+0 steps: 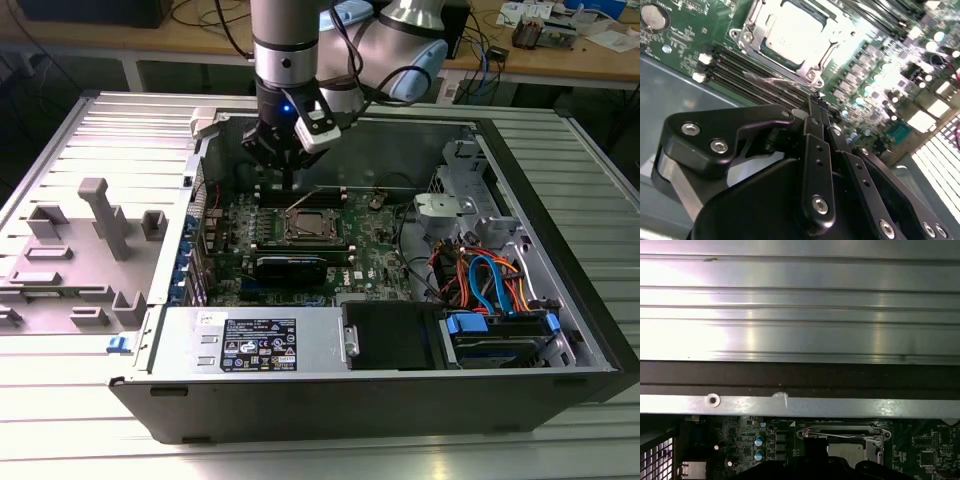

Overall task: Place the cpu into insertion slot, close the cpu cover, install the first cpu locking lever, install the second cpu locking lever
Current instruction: 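Install the first cpu locking lever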

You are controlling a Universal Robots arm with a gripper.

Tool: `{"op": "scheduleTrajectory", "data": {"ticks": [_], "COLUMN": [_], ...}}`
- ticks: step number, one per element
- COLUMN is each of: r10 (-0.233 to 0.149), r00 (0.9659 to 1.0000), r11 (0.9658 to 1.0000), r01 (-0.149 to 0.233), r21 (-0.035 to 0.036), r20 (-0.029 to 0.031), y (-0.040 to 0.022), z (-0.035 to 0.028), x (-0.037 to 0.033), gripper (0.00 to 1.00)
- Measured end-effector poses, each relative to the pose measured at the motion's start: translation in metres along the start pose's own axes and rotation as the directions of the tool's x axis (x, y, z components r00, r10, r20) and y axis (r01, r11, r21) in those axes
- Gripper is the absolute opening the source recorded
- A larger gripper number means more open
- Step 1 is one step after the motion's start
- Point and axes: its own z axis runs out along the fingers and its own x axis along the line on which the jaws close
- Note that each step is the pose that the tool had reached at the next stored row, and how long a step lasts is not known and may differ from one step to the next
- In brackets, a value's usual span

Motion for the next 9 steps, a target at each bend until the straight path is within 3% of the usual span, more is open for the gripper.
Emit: {"op": "scheduleTrajectory", "data": {"ticks": [6, 9], "r10": [0.0, -0.013], "r00": [1.0, 0.9998], "r11": [1.0, 0.9999], "r01": [0.0, 0.013], "r21": [0.0013, 0.0024], "r20": [0.0062, 0.0127], "y": [0.0003, 0.0014], "z": [0.0067, 0.0097], "x": [-0.0063, -0.0073], "gripper": [0.11, 0.11]}}
